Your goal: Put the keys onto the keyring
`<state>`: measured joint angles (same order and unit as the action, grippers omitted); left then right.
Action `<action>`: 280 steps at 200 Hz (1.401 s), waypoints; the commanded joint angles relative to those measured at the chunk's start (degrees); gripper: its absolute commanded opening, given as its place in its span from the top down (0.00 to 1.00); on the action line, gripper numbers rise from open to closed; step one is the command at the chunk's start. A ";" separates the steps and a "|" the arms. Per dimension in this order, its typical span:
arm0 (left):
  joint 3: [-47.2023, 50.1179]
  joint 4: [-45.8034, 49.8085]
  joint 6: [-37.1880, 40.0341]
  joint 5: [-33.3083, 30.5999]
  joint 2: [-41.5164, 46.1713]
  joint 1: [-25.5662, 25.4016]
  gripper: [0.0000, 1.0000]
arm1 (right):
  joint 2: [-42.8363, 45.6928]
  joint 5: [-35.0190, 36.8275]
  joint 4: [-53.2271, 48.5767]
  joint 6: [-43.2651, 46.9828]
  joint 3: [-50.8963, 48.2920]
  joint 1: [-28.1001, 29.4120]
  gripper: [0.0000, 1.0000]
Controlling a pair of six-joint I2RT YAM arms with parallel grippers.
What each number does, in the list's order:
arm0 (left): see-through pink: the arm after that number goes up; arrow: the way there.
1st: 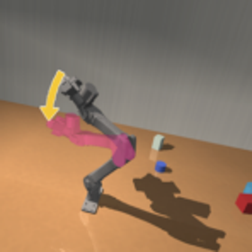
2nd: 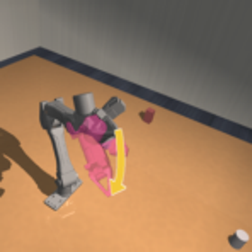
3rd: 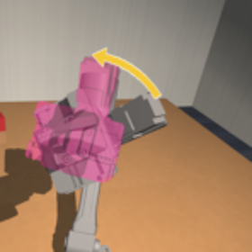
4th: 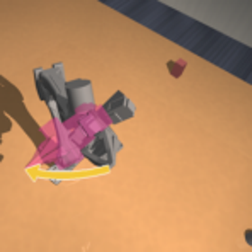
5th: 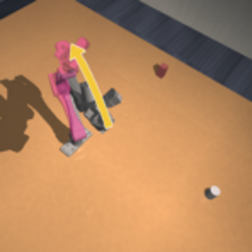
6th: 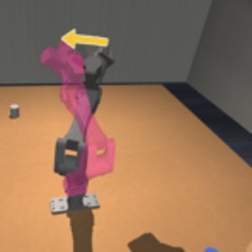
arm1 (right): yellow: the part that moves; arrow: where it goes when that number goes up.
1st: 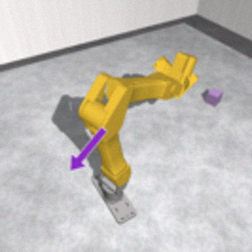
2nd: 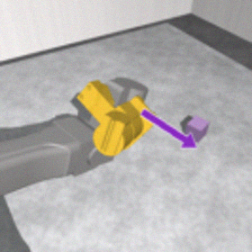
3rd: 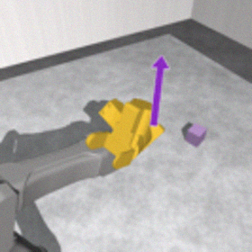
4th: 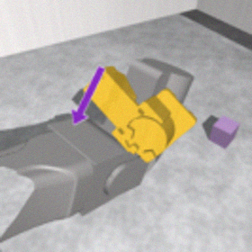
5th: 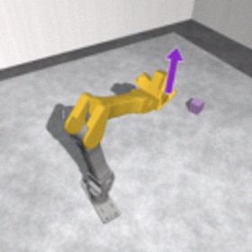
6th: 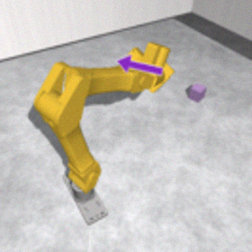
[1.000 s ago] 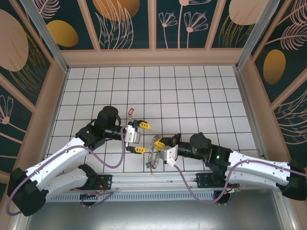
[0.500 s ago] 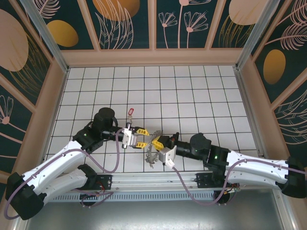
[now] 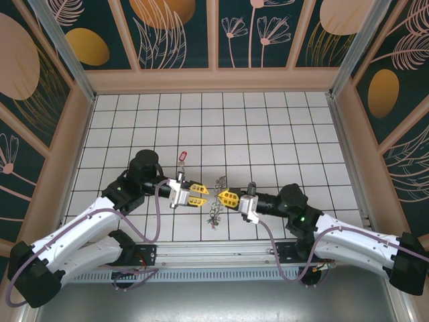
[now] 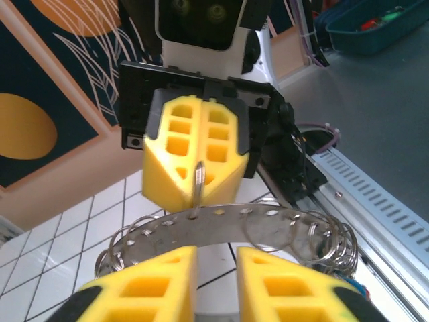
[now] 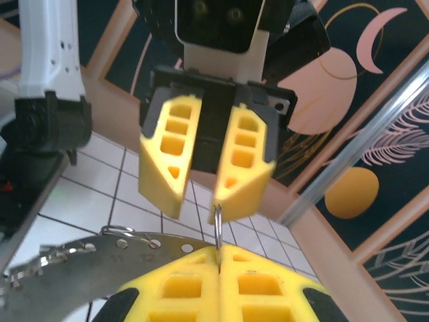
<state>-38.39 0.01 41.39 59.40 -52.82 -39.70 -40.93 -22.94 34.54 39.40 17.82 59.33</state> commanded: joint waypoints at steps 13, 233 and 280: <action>1.02 -6.64 -3.54 1.43 0.68 -0.17 0.71 | -1.13 -6.48 6.49 -5.49 0.90 -0.58 1.00; 0.71 -5.92 -5.31 5.11 -2.39 -0.18 0.83 | -13.21 -6.94 23.40 -13.42 0.11 -1.46 1.00; 1.43 -3.84 -5.15 0.79 -1.50 -0.19 0.69 | -12.59 -6.94 23.40 -13.69 -0.07 -1.45 1.00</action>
<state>-37.63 -5.23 36.10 62.52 -55.37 -39.70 -54.22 -28.60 52.75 26.04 15.70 58.06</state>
